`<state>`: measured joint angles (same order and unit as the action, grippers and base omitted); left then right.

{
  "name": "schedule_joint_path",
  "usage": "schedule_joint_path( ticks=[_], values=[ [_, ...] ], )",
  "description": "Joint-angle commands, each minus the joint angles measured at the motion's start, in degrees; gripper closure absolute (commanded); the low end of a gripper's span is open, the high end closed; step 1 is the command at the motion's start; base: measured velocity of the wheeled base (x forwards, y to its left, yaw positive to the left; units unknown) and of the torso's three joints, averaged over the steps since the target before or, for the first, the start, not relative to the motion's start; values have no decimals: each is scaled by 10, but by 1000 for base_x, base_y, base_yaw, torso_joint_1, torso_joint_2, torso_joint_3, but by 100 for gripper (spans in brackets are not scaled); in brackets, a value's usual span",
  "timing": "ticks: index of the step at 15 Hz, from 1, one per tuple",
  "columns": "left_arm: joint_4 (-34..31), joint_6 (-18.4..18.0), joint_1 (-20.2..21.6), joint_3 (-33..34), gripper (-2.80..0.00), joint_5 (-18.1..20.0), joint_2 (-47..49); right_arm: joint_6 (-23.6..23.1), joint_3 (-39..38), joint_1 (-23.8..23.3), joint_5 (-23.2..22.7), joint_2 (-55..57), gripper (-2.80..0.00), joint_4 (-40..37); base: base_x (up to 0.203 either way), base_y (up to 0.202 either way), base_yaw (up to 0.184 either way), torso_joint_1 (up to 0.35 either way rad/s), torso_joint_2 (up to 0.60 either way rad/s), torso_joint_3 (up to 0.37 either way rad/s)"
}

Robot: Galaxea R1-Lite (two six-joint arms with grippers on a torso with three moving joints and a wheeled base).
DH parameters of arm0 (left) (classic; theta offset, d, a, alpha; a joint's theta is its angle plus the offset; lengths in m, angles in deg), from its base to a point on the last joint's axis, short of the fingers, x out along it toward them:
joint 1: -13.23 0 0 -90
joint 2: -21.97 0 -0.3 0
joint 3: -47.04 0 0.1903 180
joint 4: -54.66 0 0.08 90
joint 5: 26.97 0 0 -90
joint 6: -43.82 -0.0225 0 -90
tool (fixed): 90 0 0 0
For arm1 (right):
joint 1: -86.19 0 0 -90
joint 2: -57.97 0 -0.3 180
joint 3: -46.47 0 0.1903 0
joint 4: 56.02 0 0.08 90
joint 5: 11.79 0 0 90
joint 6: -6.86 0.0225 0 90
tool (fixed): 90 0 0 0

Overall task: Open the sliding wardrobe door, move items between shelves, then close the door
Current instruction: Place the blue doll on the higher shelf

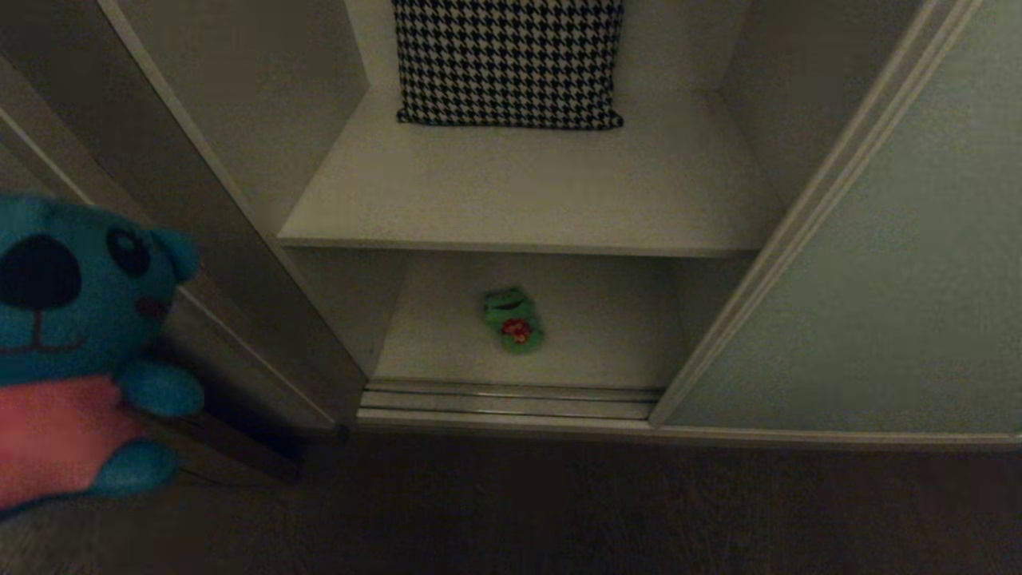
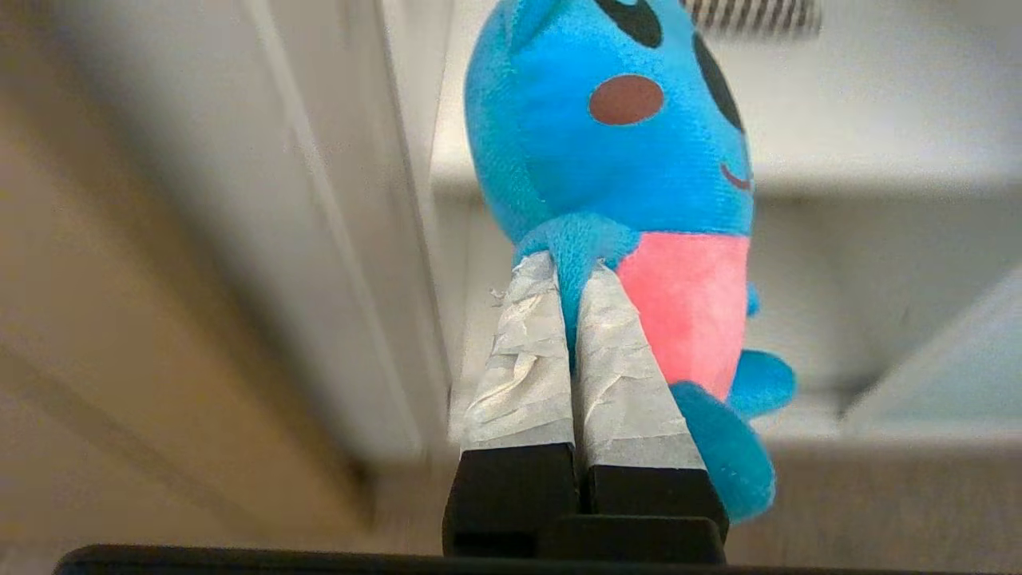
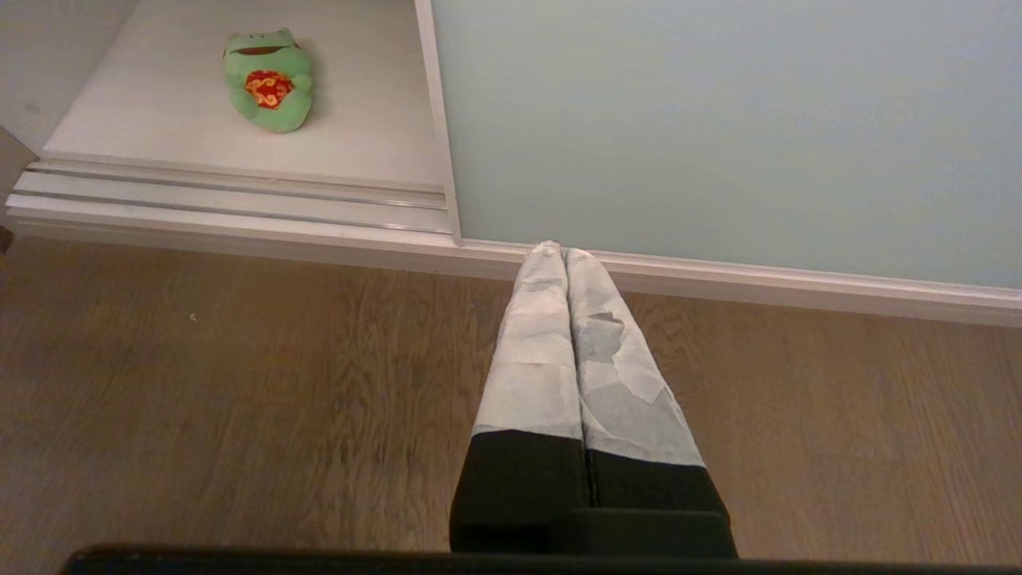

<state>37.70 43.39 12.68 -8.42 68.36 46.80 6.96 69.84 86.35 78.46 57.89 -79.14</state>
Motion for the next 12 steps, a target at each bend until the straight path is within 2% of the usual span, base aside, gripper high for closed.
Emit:
schedule_joint_path(
  ticks=[1, 8, 12],
  values=[
    [36, 3, -1, -65, 0, 5, 156, 0, 0, 0, 0, -1, 0, 0, 0, 0, 0, 0, 0, 0],
    [258, 8, -13, -245, 0, 14, 523, 0, 0, 0, 0, 0, 0, 1, 0, 0, 0, 0, 0, 0],
    [334, 18, -39, -374, 0, 11, 707, 0, 0, 0, 0, -1, 0, 0, 0, 0, 0, 0, 0, 0]
  ],
)
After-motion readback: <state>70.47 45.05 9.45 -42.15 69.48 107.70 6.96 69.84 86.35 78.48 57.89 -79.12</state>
